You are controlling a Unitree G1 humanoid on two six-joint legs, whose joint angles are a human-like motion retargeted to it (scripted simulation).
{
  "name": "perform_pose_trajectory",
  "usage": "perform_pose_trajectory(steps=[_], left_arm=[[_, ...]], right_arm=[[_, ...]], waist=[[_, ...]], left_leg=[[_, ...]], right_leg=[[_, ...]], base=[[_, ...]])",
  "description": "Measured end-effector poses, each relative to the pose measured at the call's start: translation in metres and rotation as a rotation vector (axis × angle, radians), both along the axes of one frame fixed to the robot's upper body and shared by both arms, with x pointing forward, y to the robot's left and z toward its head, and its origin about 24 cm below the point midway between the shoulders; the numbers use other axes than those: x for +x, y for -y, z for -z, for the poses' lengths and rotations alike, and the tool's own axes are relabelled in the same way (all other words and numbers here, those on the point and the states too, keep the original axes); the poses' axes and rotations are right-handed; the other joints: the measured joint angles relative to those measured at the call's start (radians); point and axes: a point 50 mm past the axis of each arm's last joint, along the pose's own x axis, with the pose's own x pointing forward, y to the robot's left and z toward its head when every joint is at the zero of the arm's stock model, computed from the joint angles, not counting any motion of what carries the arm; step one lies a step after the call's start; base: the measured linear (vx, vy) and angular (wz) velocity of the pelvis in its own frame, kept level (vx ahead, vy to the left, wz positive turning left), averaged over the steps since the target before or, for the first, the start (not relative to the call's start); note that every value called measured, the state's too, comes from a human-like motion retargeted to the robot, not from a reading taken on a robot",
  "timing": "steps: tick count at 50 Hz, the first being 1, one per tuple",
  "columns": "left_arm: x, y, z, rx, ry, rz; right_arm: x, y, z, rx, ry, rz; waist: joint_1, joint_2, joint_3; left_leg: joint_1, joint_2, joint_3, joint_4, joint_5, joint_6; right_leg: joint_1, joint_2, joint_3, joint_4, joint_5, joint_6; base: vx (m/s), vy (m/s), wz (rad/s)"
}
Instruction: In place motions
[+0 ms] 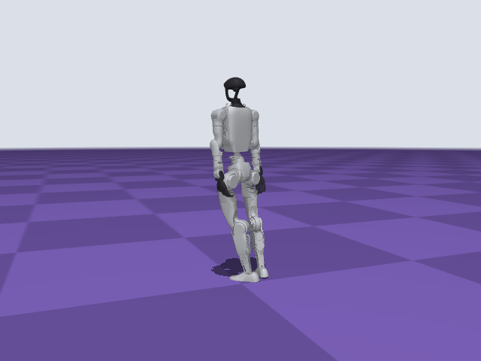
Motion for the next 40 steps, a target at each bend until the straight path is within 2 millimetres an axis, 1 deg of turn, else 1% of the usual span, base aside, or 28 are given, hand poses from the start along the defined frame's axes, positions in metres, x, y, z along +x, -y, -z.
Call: perform_pose_trajectory(steps=[7, 16, 23, 30, 35, 37, 40], left_arm=[[0.002, -0.001, 0.000, 0.002, 0.005, 0.007], [0.004, -0.003, 0.000, 0.005, 0.009, 0.017], [0.000, -0.003, 0.000, 0.003, 0.000, 0.016], [-0.007, -0.008, -0.001, 0.012, -0.008, 0.012], [-0.013, -0.013, -0.001, 0.032, 0.012, -0.048], [-0.016, -0.015, -0.001, 0.045, 0.018, -0.093], [-0.022, -0.017, -0.002, 0.067, 0.013, -0.156]], right_arm=[[0.000, 0.000, 0.000, 0.001, 0.001, 0.001], [0.004, 0.001, 0.000, 0.003, 0.012, -0.003], [0.007, 0.003, 0.000, -0.002, 0.018, -0.015], [0.004, 0.010, -0.002, -0.032, -0.008, -0.024], [0.002, 0.015, -0.004, -0.058, -0.046, -0.060], [0.006, 0.017, -0.005, -0.071, -0.050, -0.086], [0.017, 0.018, -0.005, -0.079, -0.037, -0.109]], waist=[[0.007, 0.000, 0.002], [-0.026, 0.004, 0.011], [-0.035, 0.009, 0.022], [-0.040, 0.018, 0.040], [-0.047, 0.022, 0.050], [-0.046, 0.024, 0.057], [-0.043, 0.024, 0.072]], left_leg=[[0.001, 0.003, 0.014, 0.000, -0.002, -0.001], [0.004, 0.001, -0.015, -0.001, 0.003, 0.000], [0.016, 0.007, -0.008, -0.004, 0.000, -0.006], [0.032, 0.025, 0.012, 0.002, -0.009, -0.017], [0.036, 0.046, 0.028, 0.027, -0.027, -0.028], [0.030, 0.060, 0.037, 0.055, -0.042, -0.034], [0.006, 0.087, 0.048, 0.130, -0.067, -0.041]], right_leg=[[-0.004, 0.001, 0.014, 0.002, 0.001, 0.000], [-0.001, -0.006, -0.014, 0.003, 0.007, 0.002], [-0.002, -0.002, -0.007, 0.007, 0.011, 0.000], [-0.001, 0.010, 0.012, 0.013, 0.016, -0.009], [-0.001, 0.023, 0.026, 0.015, 0.019, -0.019], [-0.001, 0.028, 0.034, 0.015, 0.020, -0.024], [0.002, 0.030, 0.042, 0.016, 0.022, -0.031]], base=[[-0.01, 0.01, -0.07], [-0.01, 0.01, 0.09], [0.00, 0.00, 0.00], [-0.03, 0.02, -0.07], [-0.08, 0.07, -0.18], [-0.08, 0.10, -0.22], [-0.12, 0.13, -0.14]])
